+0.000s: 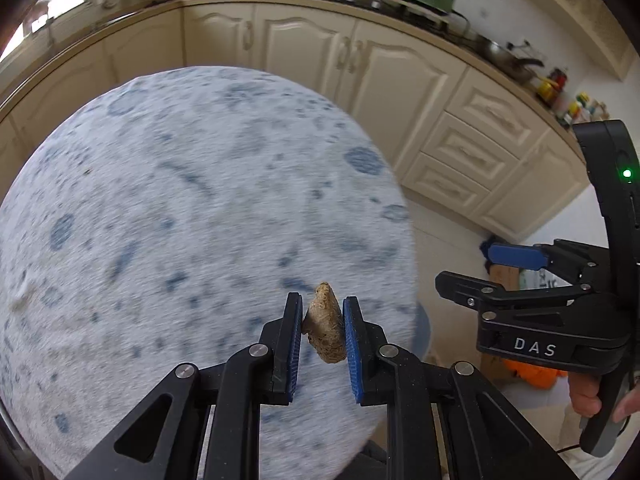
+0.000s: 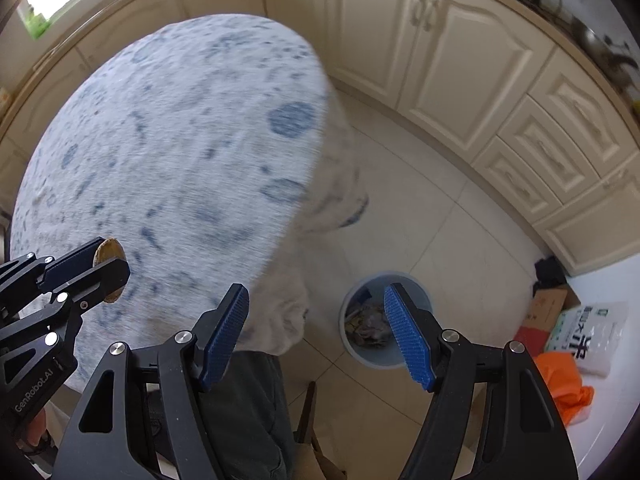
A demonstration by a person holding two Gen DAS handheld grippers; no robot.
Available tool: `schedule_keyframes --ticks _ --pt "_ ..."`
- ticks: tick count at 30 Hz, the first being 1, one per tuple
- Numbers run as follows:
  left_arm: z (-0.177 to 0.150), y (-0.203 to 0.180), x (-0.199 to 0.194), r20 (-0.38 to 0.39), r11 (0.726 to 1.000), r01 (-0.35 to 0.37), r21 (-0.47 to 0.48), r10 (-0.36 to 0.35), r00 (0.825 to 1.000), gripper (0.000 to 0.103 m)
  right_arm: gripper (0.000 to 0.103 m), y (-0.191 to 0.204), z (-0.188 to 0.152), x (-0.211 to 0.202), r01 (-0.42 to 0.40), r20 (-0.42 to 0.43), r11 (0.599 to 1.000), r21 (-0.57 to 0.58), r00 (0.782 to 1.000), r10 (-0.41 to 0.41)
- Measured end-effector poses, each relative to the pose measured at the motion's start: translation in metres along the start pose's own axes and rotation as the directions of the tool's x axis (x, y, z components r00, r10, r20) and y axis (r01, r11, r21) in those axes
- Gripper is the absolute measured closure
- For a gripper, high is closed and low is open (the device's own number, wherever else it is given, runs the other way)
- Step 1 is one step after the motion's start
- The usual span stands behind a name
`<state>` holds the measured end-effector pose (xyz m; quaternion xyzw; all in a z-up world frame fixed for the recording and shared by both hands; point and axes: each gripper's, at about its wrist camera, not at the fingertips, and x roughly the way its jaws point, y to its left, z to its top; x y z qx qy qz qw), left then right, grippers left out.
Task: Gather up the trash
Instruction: 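Carry the brown lump in the left tool over the blue bin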
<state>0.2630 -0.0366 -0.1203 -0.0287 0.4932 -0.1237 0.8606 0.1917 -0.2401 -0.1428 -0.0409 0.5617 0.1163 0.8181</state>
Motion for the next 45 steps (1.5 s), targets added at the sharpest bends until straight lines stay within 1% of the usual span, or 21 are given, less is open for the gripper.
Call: schedule_keyframes --ticks 6,11,14,17,21,27,31,33,36,38,39,42,45 --pt "0.011 -0.048 0.025 -0.037 0.994 0.048 0.097 -0.045 0.998 0.087 0.031 -0.052 -0.021 0.003 0.043 -0.028 0.993 0.11 0.999 -0.04" --pt "0.02 -0.092 0.048 -0.074 0.977 0.084 0.195 -0.071 0.995 0.087 0.031 -0.091 -0.041 0.01 0.07 -0.055 0.978 0.196 0.997 -0.06" --pt "0.026 -0.113 0.062 -0.091 0.969 0.096 0.229 -0.077 0.993 0.087 0.031 -0.112 -0.053 0.017 0.081 -0.08 0.967 0.24 0.995 -0.063" --pt "0.029 -0.133 0.082 -0.126 0.958 0.118 0.26 -0.087 0.988 0.087 0.031 -0.131 -0.064 0.022 0.098 -0.1 0.955 0.281 0.992 -0.072" --pt "0.035 -0.152 0.117 -0.181 0.949 0.139 0.283 -0.09 0.979 0.087 0.031 -0.152 -0.078 0.031 0.123 -0.12 0.939 0.32 0.989 -0.088" --pt "0.045 -0.171 0.171 -0.27 0.94 0.148 0.307 -0.063 0.961 0.087 0.031 -0.179 -0.1 0.054 0.138 -0.165 0.911 0.388 0.983 -0.078" --pt "0.048 -0.183 0.207 -0.323 0.935 0.151 0.321 -0.042 0.946 0.087 0.031 -0.199 -0.118 0.079 0.148 -0.21 0.885 0.442 0.976 -0.058" --pt "0.052 -0.19 0.227 -0.347 0.934 0.146 0.327 -0.026 0.938 0.087 0.031 -0.205 -0.126 0.088 0.164 -0.227 0.871 0.464 0.972 -0.062" --pt "0.058 -0.206 0.263 -0.398 0.935 0.152 0.322 -0.013 0.917 0.087 0.031 -0.212 -0.14 0.103 0.194 -0.245 0.848 0.493 0.966 -0.078" --pt "0.061 -0.212 0.289 -0.42 0.935 0.147 0.324 0.003 0.907 0.087 0.031 -0.218 -0.149 0.115 0.199 -0.254 0.832 0.518 0.964 -0.072" --pt "0.062 -0.215 0.299 -0.425 0.934 0.141 0.328 0.013 0.905 0.087 0.031 -0.219 -0.152 0.122 0.202 -0.262 0.827 0.524 0.963 -0.068" --pt "0.059 -0.223 0.336 -0.455 0.929 0.129 0.346 0.046 0.889 0.087 0.031 -0.225 -0.162 0.143 0.224 -0.295 0.81 0.542 0.953 -0.066" --pt "0.052 -0.232 0.374 -0.487 0.923 0.119 0.367 0.081 0.87 0.087 0.031 -0.227 -0.168 0.162 0.258 -0.32 0.794 0.55 0.944 -0.084"
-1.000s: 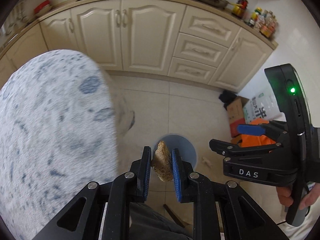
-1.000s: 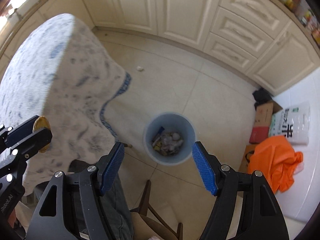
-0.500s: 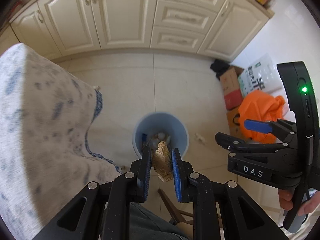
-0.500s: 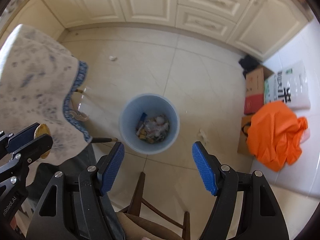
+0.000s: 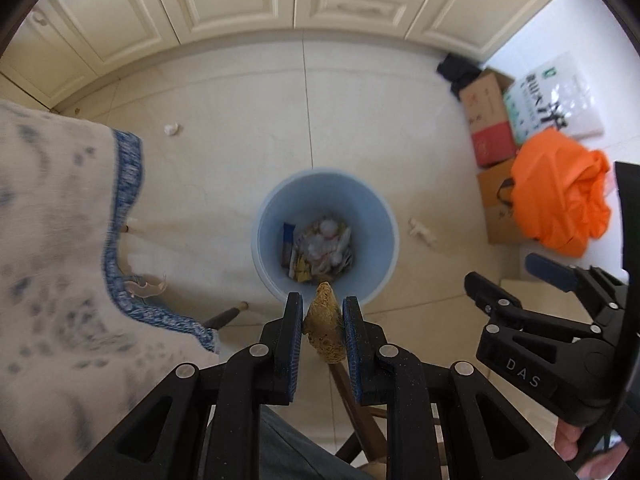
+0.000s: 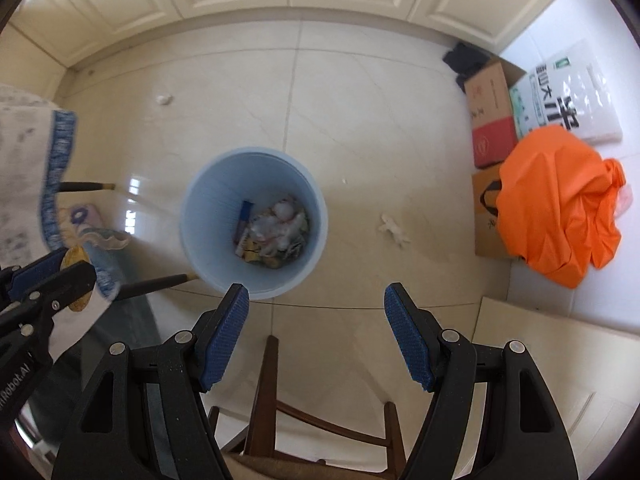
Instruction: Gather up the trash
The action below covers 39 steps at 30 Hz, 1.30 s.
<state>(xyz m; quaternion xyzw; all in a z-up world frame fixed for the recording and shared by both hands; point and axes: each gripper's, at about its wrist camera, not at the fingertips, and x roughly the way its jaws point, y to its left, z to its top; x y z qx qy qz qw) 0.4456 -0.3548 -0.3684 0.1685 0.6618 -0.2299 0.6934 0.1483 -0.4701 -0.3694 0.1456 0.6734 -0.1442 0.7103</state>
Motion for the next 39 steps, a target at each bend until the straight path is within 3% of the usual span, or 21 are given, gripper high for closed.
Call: schedule_keyframes --ticks 6,12,18,27,30,32,34,39 --pt "0.029 -0.014 0.081 -0.101 0.998 -0.058 0.037 0.061 0.993 0.087 0.033 0.007 0.006 0.049 0.047 -0.018 0.999 0.024 0.999 -0.047" --pt "0.059 -0.01 0.155 -0.198 1.0 0.011 -0.005 -0.011 0.98 0.087 0.035 0.004 0.003 0.096 0.034 -0.123 0.996 0.085 0.992 -0.023" --pt "0.07 0.002 0.204 -0.186 0.998 0.064 -0.023 -0.067 0.98 0.087 0.035 -0.006 -0.005 0.114 0.02 -0.144 0.986 0.166 0.99 0.004" --pt "0.068 -0.005 0.252 -0.085 0.995 0.101 0.024 -0.098 0.991 0.086 0.035 -0.006 -0.015 0.13 -0.025 -0.116 0.969 0.244 0.992 0.054" --pt "0.057 -0.01 0.256 -0.102 0.997 0.063 0.034 -0.059 0.993 0.08 0.036 -0.006 -0.018 0.132 -0.041 -0.097 0.963 0.268 0.993 0.069" --pt "0.052 -0.013 0.265 -0.125 0.998 0.039 0.057 -0.031 0.992 0.068 0.036 -0.007 -0.019 0.134 -0.038 -0.105 0.962 0.271 0.992 0.068" --pt "0.052 -0.014 0.265 -0.134 0.998 0.036 0.05 -0.029 0.991 0.044 0.036 -0.008 -0.02 0.137 -0.022 -0.112 0.962 0.273 0.992 0.055" --pt "0.053 -0.006 0.257 -0.119 0.994 0.112 -0.018 -0.113 0.986 0.038 0.036 -0.015 -0.023 0.142 -0.015 -0.129 0.958 0.286 0.99 0.054"
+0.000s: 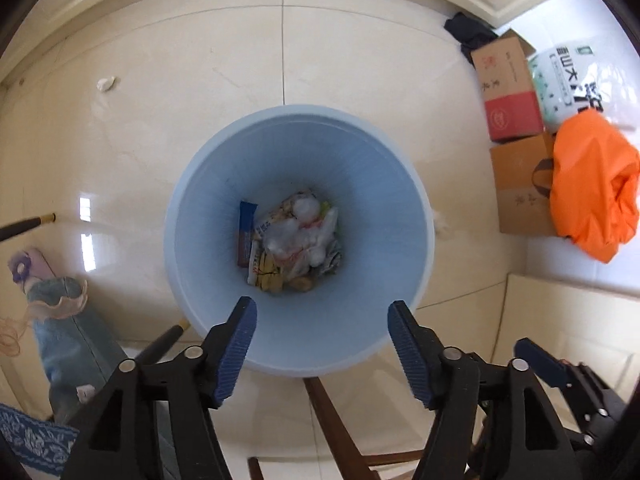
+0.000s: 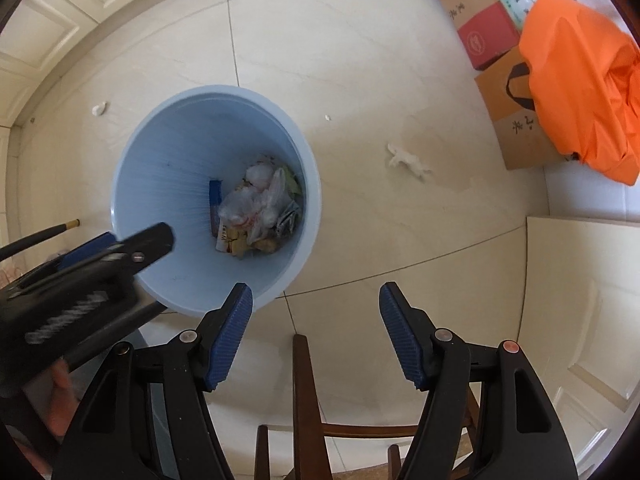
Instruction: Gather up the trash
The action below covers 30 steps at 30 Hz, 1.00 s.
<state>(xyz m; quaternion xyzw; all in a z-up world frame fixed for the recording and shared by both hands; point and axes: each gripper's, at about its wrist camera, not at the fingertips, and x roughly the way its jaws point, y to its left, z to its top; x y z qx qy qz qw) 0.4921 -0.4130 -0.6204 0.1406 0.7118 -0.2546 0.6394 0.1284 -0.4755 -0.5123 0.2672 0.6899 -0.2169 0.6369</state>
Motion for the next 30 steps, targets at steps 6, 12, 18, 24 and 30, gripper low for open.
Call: schedule_keyframes --ticks 6,12,18,24,30 --pt "-0.011 -0.001 -0.013 0.038 0.994 -0.104 0.033 0.102 0.994 0.038 0.035 -0.005 -0.002 0.001 -0.024 0.002 1.0 0.019 1.0 0.024" --pt "-0.031 -0.008 -0.029 0.069 0.99 -0.123 0.07 0.118 0.991 0.038 0.035 -0.003 -0.006 0.001 -0.07 0.015 0.997 0.032 0.997 0.069" --pt "-0.049 -0.016 -0.056 0.122 0.986 -0.132 0.102 0.119 0.985 0.038 0.035 -0.006 -0.012 -0.003 -0.145 0.013 0.987 0.074 0.989 0.145" --pt "-0.075 -0.019 -0.098 0.189 0.988 -0.095 0.12 0.071 0.979 0.038 0.034 -0.015 -0.022 -0.02 -0.14 0.063 0.986 0.095 0.989 0.134" --pt "-0.108 -0.022 -0.127 0.242 0.986 -0.092 0.136 0.057 0.969 0.038 0.032 -0.027 -0.035 -0.04 -0.121 0.128 0.984 0.133 0.986 0.105"
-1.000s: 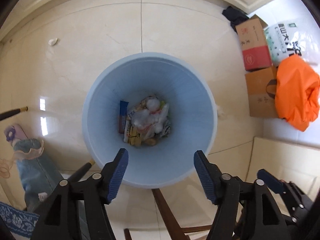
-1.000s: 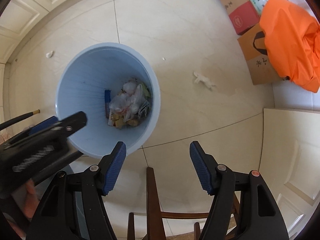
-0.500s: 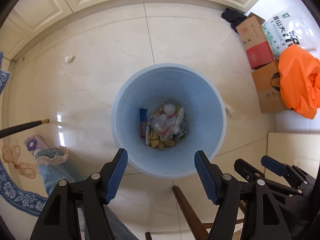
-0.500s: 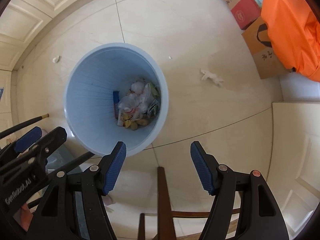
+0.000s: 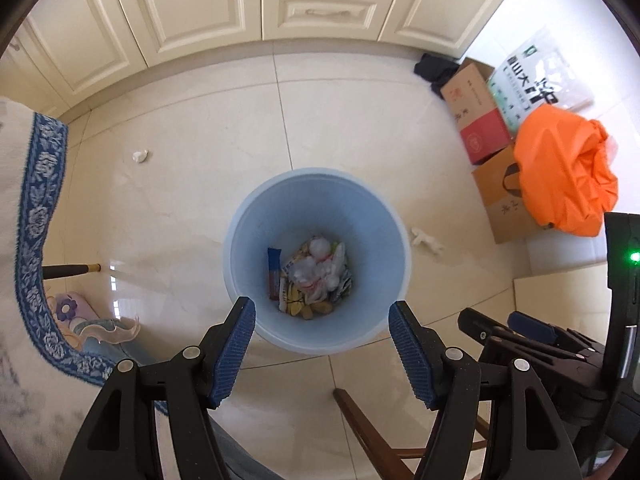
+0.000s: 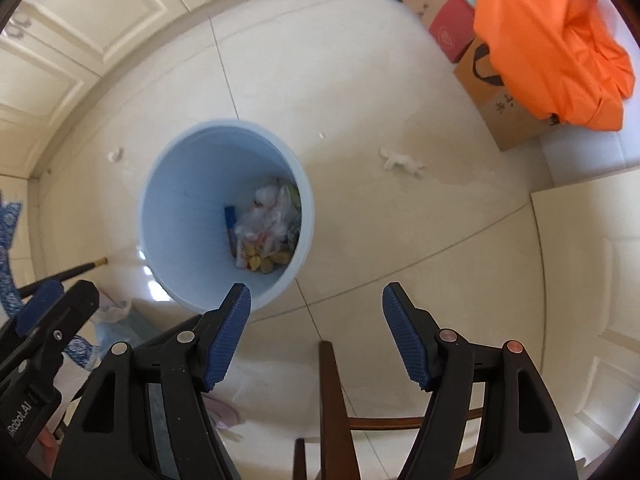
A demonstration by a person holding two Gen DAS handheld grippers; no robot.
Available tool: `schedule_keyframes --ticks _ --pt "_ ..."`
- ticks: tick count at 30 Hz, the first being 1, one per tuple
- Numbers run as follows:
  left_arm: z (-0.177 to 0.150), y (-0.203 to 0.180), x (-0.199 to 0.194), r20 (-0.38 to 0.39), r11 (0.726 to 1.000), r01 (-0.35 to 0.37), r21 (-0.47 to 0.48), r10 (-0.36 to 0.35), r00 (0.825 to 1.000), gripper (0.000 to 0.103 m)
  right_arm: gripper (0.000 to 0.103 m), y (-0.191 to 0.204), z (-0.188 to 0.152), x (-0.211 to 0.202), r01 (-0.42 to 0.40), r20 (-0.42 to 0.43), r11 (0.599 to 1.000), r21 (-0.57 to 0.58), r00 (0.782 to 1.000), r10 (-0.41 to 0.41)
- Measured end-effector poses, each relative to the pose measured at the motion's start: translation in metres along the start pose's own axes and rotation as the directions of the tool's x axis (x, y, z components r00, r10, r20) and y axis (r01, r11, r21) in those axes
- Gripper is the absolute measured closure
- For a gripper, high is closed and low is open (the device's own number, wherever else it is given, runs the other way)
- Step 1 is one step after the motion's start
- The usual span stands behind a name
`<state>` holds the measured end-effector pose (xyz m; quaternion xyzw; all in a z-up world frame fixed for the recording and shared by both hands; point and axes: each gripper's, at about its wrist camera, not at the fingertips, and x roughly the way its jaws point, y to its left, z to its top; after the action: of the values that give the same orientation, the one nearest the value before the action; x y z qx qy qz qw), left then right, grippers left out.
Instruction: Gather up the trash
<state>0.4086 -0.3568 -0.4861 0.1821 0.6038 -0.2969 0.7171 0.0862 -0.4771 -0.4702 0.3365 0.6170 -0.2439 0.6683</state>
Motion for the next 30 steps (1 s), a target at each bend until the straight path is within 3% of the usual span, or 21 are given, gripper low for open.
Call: schedule_keyframes --ticks 15,23,27,30 --pt "-0.074 -0.014 -0.106 0.168 0.999 0.014 0.036 -0.02 0.986 0.038 0.031 -0.002 -0.026 -0.066 -0.082 0.154 0.996 -0.046 0.984 0.088" --pt "-0.118 -0.006 -0.164 0.284 0.998 0.021 0.053 -0.035 0.958 0.038 0.031 0.0 -0.039 -0.107 -0.13 0.236 0.989 -0.07 0.961 0.143" --pt "-0.141 -0.004 -0.197 0.353 0.998 0.02 0.056 -0.038 0.935 0.038 0.031 0.004 -0.046 -0.128 -0.15 0.274 0.985 -0.087 0.947 0.169" --pt "-0.163 -0.004 -0.22 0.4 0.999 0.007 0.048 -0.026 0.916 0.038 0.029 0.007 -0.049 -0.139 -0.202 0.255 0.974 -0.104 0.941 0.222"
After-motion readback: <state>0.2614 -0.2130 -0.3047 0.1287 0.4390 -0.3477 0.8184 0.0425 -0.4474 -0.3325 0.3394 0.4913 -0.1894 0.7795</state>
